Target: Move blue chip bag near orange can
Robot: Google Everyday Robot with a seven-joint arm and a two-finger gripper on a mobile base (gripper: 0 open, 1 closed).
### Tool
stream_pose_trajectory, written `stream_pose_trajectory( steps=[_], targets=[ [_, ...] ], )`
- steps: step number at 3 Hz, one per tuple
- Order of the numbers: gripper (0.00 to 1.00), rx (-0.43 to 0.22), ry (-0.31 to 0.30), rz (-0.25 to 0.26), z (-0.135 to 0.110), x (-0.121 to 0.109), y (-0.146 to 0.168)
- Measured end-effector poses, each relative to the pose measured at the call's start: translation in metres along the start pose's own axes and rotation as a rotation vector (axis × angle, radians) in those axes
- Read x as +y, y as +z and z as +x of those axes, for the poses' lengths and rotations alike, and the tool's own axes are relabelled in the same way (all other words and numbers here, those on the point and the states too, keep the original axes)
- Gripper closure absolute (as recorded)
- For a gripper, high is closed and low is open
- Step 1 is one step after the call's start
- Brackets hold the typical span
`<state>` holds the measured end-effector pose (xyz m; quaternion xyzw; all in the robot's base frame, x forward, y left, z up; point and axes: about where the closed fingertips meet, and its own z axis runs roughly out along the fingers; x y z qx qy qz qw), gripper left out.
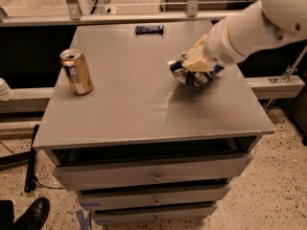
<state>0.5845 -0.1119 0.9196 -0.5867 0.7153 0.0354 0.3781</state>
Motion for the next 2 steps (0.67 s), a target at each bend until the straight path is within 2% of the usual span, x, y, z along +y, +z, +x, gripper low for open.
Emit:
stream_pose_trajectory(
  steps=[1,2],
  targets=[
    [1.00,-0.134,-0.132,-0.014,-0.059,-0.013,0.018],
    [1.00,-0.310,-0.304,-0.049,-0.128,-0.001,0.042]
  ],
)
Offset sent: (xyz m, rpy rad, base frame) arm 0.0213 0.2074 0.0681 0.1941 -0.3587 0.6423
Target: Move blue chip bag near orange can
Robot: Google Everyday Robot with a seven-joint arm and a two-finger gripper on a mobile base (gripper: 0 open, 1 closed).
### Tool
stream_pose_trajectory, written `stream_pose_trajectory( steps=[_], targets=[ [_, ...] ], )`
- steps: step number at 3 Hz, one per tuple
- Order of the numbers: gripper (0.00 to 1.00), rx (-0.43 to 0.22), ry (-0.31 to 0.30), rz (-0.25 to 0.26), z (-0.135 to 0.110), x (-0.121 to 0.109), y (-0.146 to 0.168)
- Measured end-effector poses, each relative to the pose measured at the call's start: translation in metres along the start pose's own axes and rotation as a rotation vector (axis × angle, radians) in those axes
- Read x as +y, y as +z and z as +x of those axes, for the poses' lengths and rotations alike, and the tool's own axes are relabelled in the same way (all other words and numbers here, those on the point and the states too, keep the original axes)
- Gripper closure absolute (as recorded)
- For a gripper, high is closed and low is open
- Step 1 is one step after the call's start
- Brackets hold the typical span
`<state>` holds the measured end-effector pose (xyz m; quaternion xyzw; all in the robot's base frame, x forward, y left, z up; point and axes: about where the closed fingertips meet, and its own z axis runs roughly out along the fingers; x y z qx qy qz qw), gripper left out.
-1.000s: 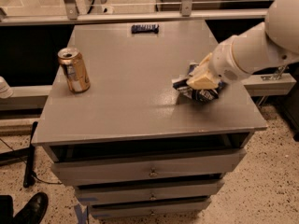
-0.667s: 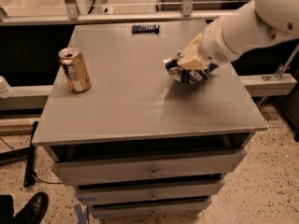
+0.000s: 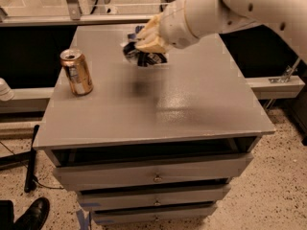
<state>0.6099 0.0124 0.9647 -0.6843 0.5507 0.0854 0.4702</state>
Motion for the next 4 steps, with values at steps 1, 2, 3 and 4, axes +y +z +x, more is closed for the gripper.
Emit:
stream_pose_trajectory(
  steps=[1,2,3,4],
  targets=[
    [1.00,-0.138,-0.114,-0.041,-0.043,0.005,0.038],
    [1.00,-0.213,-0.175,-0.074,-0.061,0.017,0.065],
    [1.00,-0.235,-0.224,-0.101,-0.058,0.025,0.081],
    [0.83,-0.233,-0.255,-0.126,-0.049,0.033,0.087]
  ],
)
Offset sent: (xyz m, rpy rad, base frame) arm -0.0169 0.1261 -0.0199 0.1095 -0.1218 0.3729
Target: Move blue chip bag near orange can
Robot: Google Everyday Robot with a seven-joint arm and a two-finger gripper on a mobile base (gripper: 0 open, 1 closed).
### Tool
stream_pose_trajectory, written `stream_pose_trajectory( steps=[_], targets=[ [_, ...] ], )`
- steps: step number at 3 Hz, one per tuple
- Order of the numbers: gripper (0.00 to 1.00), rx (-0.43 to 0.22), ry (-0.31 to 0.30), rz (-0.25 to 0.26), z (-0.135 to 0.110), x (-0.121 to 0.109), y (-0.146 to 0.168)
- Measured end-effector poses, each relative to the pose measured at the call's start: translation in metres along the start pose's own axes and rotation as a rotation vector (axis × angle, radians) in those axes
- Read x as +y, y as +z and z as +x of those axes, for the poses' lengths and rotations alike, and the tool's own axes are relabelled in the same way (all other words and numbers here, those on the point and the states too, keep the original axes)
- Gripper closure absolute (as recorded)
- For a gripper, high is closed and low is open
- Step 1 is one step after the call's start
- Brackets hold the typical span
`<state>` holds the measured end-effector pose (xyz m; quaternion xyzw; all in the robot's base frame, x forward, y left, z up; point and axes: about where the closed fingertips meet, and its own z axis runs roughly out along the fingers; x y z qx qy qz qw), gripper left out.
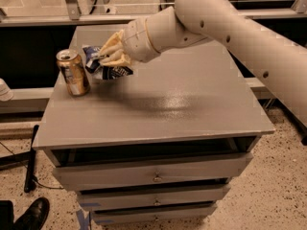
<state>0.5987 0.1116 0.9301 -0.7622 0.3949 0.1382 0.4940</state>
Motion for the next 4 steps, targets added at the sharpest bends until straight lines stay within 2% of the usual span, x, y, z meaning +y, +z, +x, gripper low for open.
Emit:
stream_pose_trajectory(
  steps=[2,3,4],
  targets=[
    [0.36,0.003,-0.017,-0.047,0.011,0.020,0.002],
    [0.12,-0.003,-0.022,-0.062,0.008,0.024,0.006],
    [0.00,0.001,-0.020,-0.066,0.007,0.027,0.001]
  ],
)
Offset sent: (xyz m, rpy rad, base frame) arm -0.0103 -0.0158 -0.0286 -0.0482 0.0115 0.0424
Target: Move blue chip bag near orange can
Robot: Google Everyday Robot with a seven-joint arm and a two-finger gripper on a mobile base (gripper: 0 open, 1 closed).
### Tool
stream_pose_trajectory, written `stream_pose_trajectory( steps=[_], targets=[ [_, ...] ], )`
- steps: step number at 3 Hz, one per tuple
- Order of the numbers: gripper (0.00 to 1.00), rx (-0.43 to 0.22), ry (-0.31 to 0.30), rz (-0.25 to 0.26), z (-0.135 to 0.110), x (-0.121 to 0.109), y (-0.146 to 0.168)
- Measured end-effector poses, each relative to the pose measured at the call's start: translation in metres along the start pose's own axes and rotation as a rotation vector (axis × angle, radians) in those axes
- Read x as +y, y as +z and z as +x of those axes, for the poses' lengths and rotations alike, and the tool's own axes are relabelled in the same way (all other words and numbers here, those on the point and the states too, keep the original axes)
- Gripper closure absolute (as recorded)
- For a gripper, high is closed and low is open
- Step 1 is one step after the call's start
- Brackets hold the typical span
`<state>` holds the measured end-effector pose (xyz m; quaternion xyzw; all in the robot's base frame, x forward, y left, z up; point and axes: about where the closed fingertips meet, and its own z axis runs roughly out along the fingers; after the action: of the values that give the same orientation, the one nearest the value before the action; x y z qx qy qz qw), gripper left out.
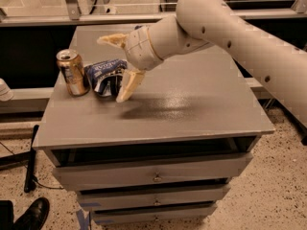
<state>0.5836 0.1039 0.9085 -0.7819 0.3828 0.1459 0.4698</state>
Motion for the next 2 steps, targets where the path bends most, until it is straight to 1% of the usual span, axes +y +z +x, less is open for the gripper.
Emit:
stream_pose_trajectory(
  steps=[1,2],
  targets=[
    [0.00,0.027,0.068,0.025,0.012,0.011,-0.035],
    [0.00,0.118,0.198,0.068,0.050,0.036,-0.106]
  ],
)
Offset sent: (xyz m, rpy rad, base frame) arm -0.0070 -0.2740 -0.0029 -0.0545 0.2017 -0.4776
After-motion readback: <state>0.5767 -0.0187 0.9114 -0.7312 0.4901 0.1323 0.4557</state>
